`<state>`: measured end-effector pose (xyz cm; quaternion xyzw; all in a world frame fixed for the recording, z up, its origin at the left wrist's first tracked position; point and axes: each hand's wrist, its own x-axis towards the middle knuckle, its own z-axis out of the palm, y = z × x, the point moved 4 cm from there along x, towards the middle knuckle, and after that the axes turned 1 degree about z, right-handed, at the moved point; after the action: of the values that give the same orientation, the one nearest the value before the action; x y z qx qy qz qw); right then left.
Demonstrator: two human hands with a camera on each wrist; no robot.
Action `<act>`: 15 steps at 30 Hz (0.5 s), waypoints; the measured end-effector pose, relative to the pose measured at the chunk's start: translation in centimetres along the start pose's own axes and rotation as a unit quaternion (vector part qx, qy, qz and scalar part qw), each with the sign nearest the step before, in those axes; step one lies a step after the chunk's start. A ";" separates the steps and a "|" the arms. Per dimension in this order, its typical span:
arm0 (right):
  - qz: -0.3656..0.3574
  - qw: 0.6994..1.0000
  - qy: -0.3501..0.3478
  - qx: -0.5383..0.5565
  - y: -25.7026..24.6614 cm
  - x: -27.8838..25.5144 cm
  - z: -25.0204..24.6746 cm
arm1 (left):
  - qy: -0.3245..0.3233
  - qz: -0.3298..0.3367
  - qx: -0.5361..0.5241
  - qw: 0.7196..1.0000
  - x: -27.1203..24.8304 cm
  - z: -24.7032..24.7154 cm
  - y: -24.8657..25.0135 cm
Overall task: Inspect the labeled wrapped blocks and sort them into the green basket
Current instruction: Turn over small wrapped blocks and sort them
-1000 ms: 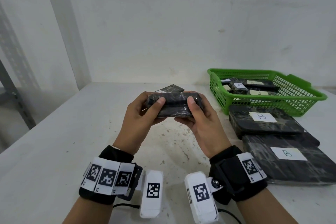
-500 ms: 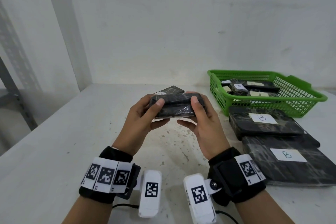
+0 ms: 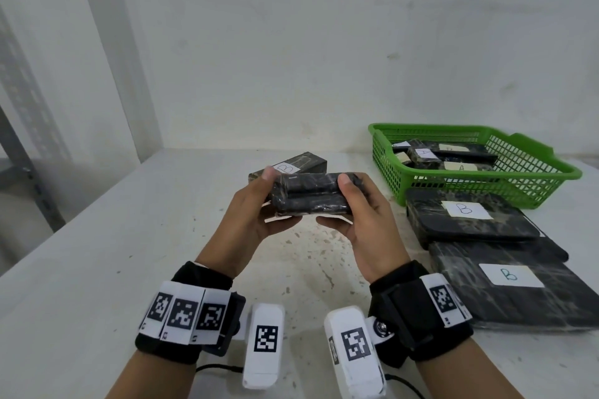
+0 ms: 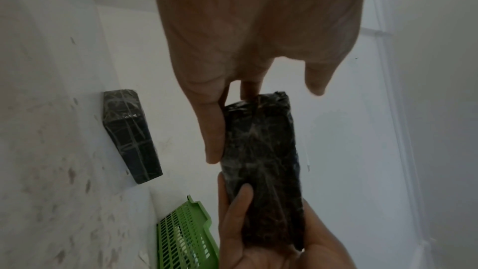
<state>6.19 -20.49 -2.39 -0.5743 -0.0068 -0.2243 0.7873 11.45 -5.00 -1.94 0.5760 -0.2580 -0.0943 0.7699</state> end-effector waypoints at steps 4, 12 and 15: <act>-0.004 1.000 -0.011 -0.011 0.0 -0.1 0.2 | 0.016 0.024 0.021 0.999 0.1 -0.3 0.0; -0.013 0.998 0.008 -0.058 0.0 -0.2 0.1 | -0.001 0.009 0.053 0.999 0.1 -0.2 -0.1; -0.022 0.998 0.003 -0.066 0.0 -0.2 0.1 | 0.013 0.017 0.081 0.996 0.0 -0.3 -0.2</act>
<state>6.00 -20.34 -2.44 -0.6240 -0.0025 -0.2437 0.7424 11.63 -4.85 -2.18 0.6333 -0.2646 -0.0520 0.7255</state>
